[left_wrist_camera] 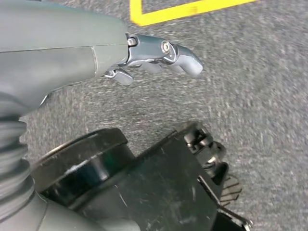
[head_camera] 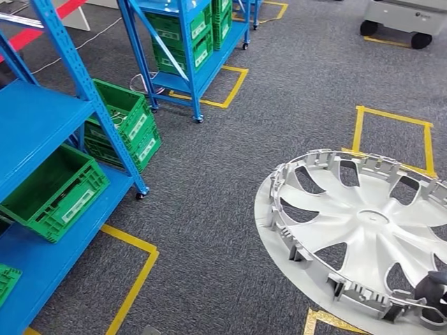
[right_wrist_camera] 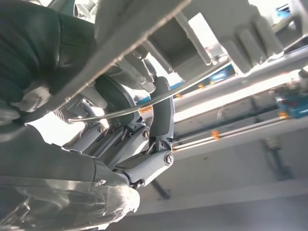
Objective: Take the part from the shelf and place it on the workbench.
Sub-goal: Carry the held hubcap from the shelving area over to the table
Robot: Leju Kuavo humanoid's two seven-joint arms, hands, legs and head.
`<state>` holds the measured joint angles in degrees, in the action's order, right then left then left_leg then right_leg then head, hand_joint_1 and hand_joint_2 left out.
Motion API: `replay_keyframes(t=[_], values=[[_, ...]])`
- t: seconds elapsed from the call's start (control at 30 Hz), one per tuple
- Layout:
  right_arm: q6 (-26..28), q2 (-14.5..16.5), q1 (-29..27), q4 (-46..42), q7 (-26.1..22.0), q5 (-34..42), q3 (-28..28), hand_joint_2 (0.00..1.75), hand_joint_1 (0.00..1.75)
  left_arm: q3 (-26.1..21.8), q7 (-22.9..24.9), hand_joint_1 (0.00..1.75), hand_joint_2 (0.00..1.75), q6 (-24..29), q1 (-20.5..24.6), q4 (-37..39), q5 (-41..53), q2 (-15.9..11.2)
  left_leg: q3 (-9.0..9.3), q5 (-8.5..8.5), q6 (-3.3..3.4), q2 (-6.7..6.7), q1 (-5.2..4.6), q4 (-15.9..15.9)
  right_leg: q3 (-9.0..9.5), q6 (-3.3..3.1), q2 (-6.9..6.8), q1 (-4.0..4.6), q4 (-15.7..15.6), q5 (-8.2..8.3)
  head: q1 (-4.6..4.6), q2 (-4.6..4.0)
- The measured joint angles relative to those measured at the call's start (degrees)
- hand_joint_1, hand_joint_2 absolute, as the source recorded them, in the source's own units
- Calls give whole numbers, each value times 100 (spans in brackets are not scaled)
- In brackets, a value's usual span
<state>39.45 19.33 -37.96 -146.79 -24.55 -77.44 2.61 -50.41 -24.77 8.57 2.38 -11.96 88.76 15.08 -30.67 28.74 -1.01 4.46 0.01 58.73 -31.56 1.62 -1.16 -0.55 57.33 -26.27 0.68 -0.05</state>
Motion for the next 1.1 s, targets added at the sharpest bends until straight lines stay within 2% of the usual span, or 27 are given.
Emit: replay_keyframes(t=[0.07,0.1,0.13,0.17,0.2,0.23,0.3,0.37,0.43,0.47,0.5,0.57,0.6,0.63,0.67,0.7,0.73,0.77,0.8,0.83,0.87,0.93,0.97,1.0,1.03,1.07,1.1], values=[[0,11,37,2,-43,45,20,175,175,0,1,0,175,9,-8,0,-9,-2,-311,403,-24,-302,8,695,-33,-53,133,-9,-7,43,-16,1],[0,15,58,4,-62,62,31,175,175,-2,1,0,175,18,-15,0,-19,-7,-496,572,-22,-372,7,1091,-58,-64,209,-5,-6,57,-18,1],[0,17,74,9,-85,82,43,175,175,-4,1,0,175,28,-21,0,-37,-13,-627,641,-15,-401,5,1360,-75,-67,291,-1,-5,70,-19,1],[0,19,84,14,-108,103,53,175,175,-7,0,0,175,37,-23,0,-52,-17,-666,592,-4,-414,3,1427,-84,-63,375,2,-4,81,-18,1],[0,19,91,18,-127,123,63,175,175,-10,-1,0,175,43,-22,0,-68,-19,-597,434,9,-431,4,1265,-86,-54,460,1,-4,91,-18,1],[0,19,96,21,-145,144,72,175,175,-11,-1,0,175,45,-19,0,-80,-20,-436,209,23,-483,8,918,-84,-42,543,-2,-4,100,-18,1],[-1,19,110,23,-174,210,89,175,175,-13,-1,0,175,43,-16,0,-101,-22,-84,-122,41,-755,39,139,-107,-1,692,0,14,116,-15,1],[-1,20,124,23,-228,311,114,175,175,-18,0,0,175,38,-10,0,-128,-22,53,-185,58,-932,51,-206,-167,68,820,-8,21,147,-15,1],[0,22,123,23,-302,405,150,175,175,-31,2,0,175,39,-6,0,-157,-17,50,-197,107,-826,43,-231,-240,143,907,-33,6,181,-16,1],[0,23,117,23,-345,457,175,175,175,-39,2,0,175,41,-5,0,-173,-14,52,-210,144,-755,44,-242,-287,170,824,-28,54,153,-6,1],[0,23,120,25,-391,515,200,175,175,-46,3,0,175,42,-6,0,-191,-10,54,-221,180,-677,47,-255,-379,191,672,-18,207,59,17,1],[0,23,143,30,-487,630,248,175,175,-58,6,0,175,42,-24,0,-223,-8,56,-224,227,-511,30,-264,-692,220,302,2,874,-298,52,1],[0,23,157,37,-528,678,275,175,175,-69,10,0,175,40,-38,0,-237,-11,55,-222,236,-423,18,-262,-881,232,210,0,1281,-480,58,1],[0,23,165,44,-563,722,304,175,175,-81,14,0,175,38,-48,0,-247,-14,55,-219,239,-336,9,-260,-1018,239,170,-2,1589,-589,57,1],[0,23,165,53,-598,764,335,175,175,-93,16,0,175,35,-51,0,-255,-17,56,-216,240,-253,5,-259,-1052,242,150,-2,1699,-592,58,1],[0,23,164,63,-627,807,365,175,175,-107,17,0,175,33,-49,0,-262,-17,62,-210,236,-175,2,-258,-961,240,127,-2,1569,-491,58,0],[0,23,165,72,-661,856,389,175,175,-120,15,0,175,32,-46,0,-271,-15,75,-200,228,-106,2,-258,-751,234,68,-2,1220,-319,58,0],[0,23,170,78,-699,906,412,175,175,-133,12,0,175,32,-45,0,-285,-12,93,-187,212,-42,-3,-257,-492,225,-57,4,772,-163,60,0],[0,23,180,86,-739,957,436,175,175,-146,7,0,175,35,-45,0,-297,-9,109,-168,187,10,-16,-251,-259,204,-159,13,392,-45,55,0],[0,23,190,93,-777,1007,460,175,175,-159,1,0,175,44,-45,0,-310,-8,125,-156,159,56,-27,-247,-108,177,-231,25,145,16,51,1],[0,23,199,100,-812,1050,482,175,175,-170,-6,0,175,54,-43,0,-321,-7,136,-150,130,98,-36,-243,-54,144,-250,41,51,25,48,1],[0,23,203,111,-860,1116,520,175,175,-188,-18,0,175,80,-35,0,-339,-1,148,-146,68,179,-29,-247,-89,64,-122,58,54,45,47,1],[1,23,202,113,-883,1142,537,175,175,-195,-26,0,175,90,-31,0,-350,3,140,-113,31,133,-18,-222,-102,26,-64,52,44,60,47,1],[1,23,207,114,-909,1166,556,175,175,-201,-35,0,175,97,-30,0,-362,7,99,-24,-1,24,-8,-122,-111,-15,-3,41,29,80,45,1],[1,24,221,115,-941,1195,575,175,175,-210,-46,0,175,102,-30,0,-380,8,-2,129,-28,-124,-1,103,-101,-51,57,25,14,102,43,1],[1,25,239,117,-980,1227,592,175,175,-223,-57,0,175,102,-33,0,-401,7,-162,325,-40,-280,3,455,-120,-75,119,20,11,118,39,1],[1,25,259,123,-1021,1260,608,175,175,-245,-68,0,175,95,-38,0,-430,4,-363,520,-43,-365,2,875,-135,-93,190,20,11,130,38,1]])
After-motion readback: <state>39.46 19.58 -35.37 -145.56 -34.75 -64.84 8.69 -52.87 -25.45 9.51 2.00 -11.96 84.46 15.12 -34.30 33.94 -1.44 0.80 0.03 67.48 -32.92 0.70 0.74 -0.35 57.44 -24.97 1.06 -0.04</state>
